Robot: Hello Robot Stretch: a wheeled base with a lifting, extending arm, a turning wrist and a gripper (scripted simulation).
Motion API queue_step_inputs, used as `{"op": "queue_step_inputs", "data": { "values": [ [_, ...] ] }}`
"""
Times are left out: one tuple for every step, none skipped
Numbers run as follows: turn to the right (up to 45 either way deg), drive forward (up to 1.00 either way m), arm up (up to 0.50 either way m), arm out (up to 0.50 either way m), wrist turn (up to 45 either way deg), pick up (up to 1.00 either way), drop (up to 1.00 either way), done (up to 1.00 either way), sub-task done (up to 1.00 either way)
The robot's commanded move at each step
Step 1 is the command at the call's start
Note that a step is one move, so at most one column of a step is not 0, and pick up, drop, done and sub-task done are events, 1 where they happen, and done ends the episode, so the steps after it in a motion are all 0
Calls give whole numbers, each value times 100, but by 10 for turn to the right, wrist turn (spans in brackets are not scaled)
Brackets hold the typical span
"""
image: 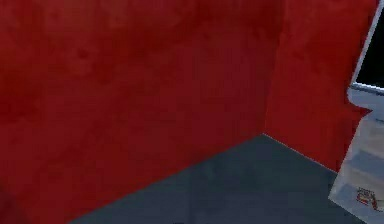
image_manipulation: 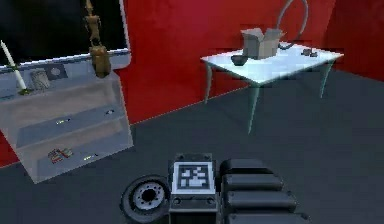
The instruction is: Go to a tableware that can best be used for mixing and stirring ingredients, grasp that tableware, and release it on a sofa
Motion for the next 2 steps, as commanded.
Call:
{"op": "queue_step_inputs", "data": {
  "values": [
    [450,0,0,0,0,0,0,0,0],
    [330,0,0,0,0,0,0,0,0]
  ]
}}
